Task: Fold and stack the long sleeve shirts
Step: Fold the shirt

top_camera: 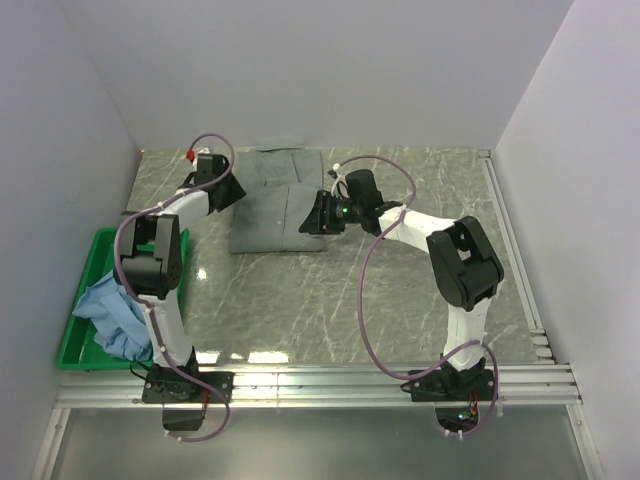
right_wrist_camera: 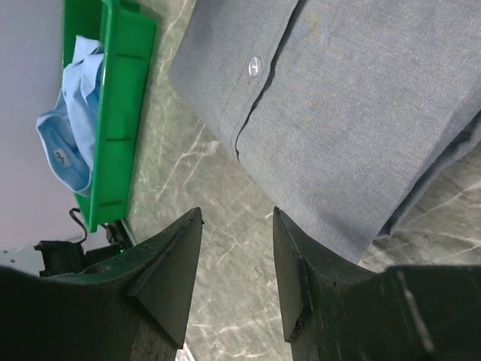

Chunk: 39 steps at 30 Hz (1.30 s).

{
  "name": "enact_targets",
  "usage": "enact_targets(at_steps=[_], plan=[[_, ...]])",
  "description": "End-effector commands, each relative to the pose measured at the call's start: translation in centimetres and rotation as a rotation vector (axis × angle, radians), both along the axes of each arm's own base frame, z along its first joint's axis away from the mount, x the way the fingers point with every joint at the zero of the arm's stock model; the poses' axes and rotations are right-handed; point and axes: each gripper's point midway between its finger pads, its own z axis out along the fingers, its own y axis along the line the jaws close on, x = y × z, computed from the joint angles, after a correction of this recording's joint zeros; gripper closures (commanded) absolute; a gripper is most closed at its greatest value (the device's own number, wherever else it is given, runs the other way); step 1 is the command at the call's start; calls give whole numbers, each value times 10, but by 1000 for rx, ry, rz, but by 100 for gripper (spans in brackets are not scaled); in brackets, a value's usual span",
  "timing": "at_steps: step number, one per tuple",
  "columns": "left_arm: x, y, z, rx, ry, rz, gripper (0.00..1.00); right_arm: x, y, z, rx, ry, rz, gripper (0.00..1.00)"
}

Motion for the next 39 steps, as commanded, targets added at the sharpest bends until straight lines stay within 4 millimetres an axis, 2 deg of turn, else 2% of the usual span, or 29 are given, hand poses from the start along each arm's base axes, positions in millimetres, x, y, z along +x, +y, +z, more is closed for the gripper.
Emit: enact_targets(at_steps=[1, 6, 7, 15, 16, 18, 19, 23, 26, 30, 36, 39], plan=[[21, -6, 8, 38, -58, -87, 49, 5, 8, 11, 17, -42, 18, 50], [35, -9, 2, 63, -62, -132, 54, 6, 8, 12, 5, -44, 22, 50], [35, -9, -5, 63, -50, -135, 55, 8, 6, 12, 2, -47, 18, 50], [41, -14, -14, 50, -43, -156, 66, 8, 8, 7, -4, -33, 20, 50], [41, -13, -16, 51, -38, -152, 74, 8, 9, 6, -4, -31, 21, 50], [41, -13, -17, 53, -38, -152, 81, 8, 8, 5, -5, -28, 21, 50], [41, -13, -17, 53, -36, -150, 89, 8, 8, 4, -6, -26, 21, 50], [41, -12, -9, 47, -54, -141, 99, 8, 8, 1, -11, -19, 22, 50], [42, -3, -3, 51, -61, -99, 99, 9, 9, 1, -10, -20, 25, 50], [41, 11, -5, 46, -45, -48, 99, 9, 12, 4, -2, -23, 33, 50], [39, 12, -11, 11, -38, -50, 99, 11, 17, 8, 18, -18, 44, 50], [40, 12, -14, 10, -37, -50, 99, 11, 24, 16, 47, -20, 56, 50]])
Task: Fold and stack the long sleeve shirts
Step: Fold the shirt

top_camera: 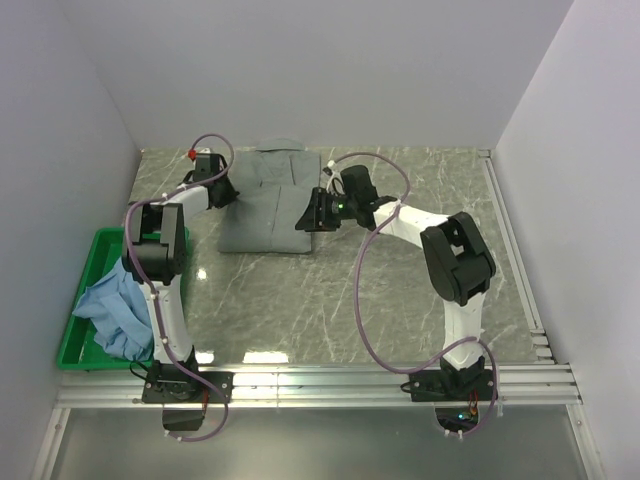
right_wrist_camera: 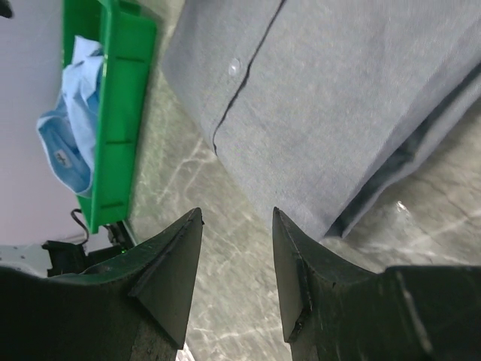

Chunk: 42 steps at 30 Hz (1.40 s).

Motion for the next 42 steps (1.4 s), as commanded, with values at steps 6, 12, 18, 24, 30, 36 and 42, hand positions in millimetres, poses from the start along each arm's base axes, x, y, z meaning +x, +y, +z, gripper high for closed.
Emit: enact_targets(at_steps=[6, 12, 18, 24, 30, 36, 42], plan=[[12, 0, 16, -14, -55, 8, 98, -1, 33, 31, 113, -28, 83, 50], [11, -1, 12, -23, -42, 15, 97, -5, 35, 21, 121, -9, 57, 50], [11, 5, 6, -12, -22, 47, 97, -7, 41, 0, 131, 59, 90, 50], [13, 11, -7, 1, 8, 83, 98, -9, 37, -51, 92, 158, 71, 50], [13, 18, -26, 6, 58, 116, 99, -11, 25, -90, 76, 238, 28, 50], [14, 26, -12, -4, 39, 137, 93, -3, 24, -78, 45, 189, 37, 50], [14, 31, 57, -30, -75, 160, 63, -1, 23, -69, 35, 167, 45, 50]])
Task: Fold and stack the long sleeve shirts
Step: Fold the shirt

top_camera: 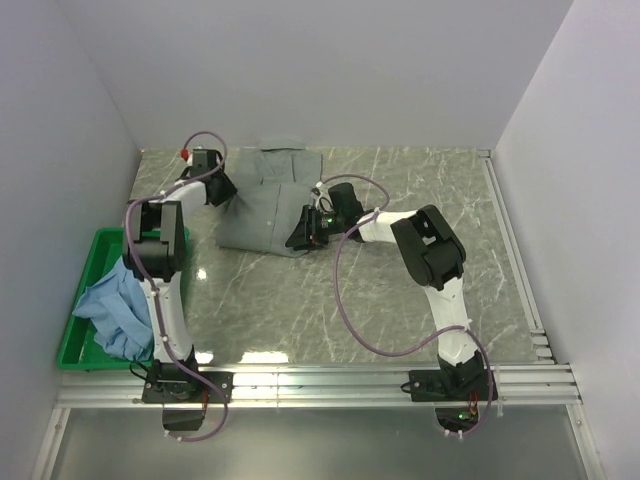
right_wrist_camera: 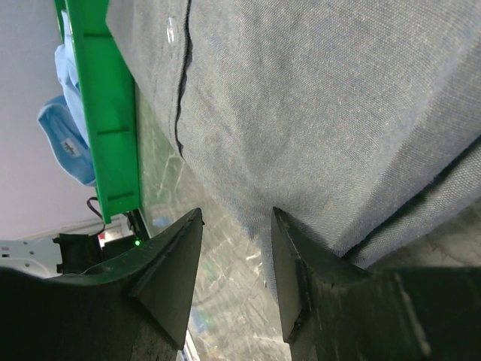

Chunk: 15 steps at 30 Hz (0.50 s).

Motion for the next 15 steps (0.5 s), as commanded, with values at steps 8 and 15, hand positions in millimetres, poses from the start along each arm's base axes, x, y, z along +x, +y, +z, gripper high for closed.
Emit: enact_targets(at_steps=[8, 15], plan=[[-48, 0, 109, -123, -125, 74, 30, 4, -10, 6, -48, -38, -12, 50], [-110, -74, 101, -344, -123, -86, 53, 6, -9, 7, -51, -45, -15, 50]])
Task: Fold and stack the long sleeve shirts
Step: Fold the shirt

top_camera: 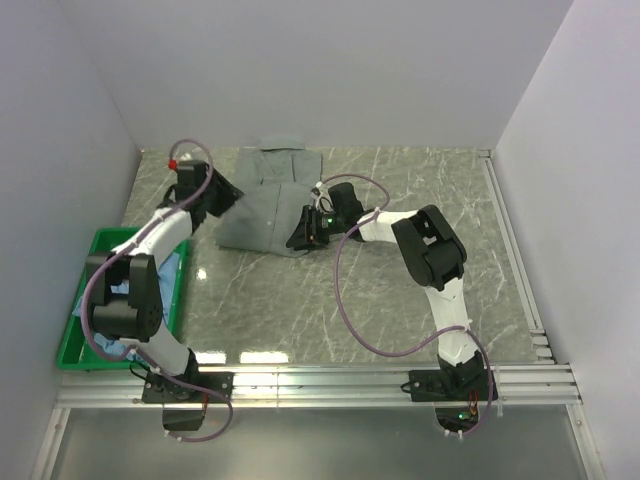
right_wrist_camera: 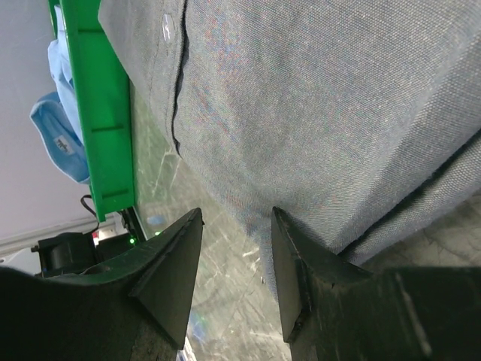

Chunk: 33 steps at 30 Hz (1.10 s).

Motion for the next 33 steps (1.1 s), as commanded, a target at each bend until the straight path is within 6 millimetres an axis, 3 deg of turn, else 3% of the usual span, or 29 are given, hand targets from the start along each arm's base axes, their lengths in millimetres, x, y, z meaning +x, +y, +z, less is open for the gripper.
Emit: enact_targets(at_steps=[1, 3, 4, 6, 10, 15, 19, 21, 24, 28, 30, 33], plan=[[-30, -49, -19, -148, 32, -116, 54, 7, -6, 7, -34, -31, -21, 50], [-43, -50, -42, -186, 53, -94, 61, 7, -6, 7, -31, -32, -21, 50], [-54, -41, -63, -187, 89, -57, 64, 7, -6, 6, -29, -30, -23, 50], [-56, -29, -79, -189, 99, -14, 70, 6, -6, 3, -32, -25, -23, 50], [-72, -1, -122, -214, 183, 95, 72, 4, -9, -7, -54, -16, -26, 50], [-89, -1, -145, -249, 274, 135, 73, 2, -20, -22, -102, 22, -65, 50], [-119, -1, -159, -257, 360, 159, 73, 1, -34, -23, -133, 55, -116, 51], [-126, -2, -153, -263, 351, 152, 73, -4, -44, -26, -152, 72, -134, 51], [-155, -5, -153, -278, 380, 149, 73, -7, -63, -23, -180, 73, -161, 51], [-175, -21, -133, -249, 354, 55, 69, -12, -79, -1, -202, 19, -151, 51], [-178, -29, -106, -232, 287, 5, 65, -13, -81, 12, -202, -24, -131, 51], [-179, -35, -67, -152, 183, -49, 57, -13, -78, 48, -152, -88, -121, 51]])
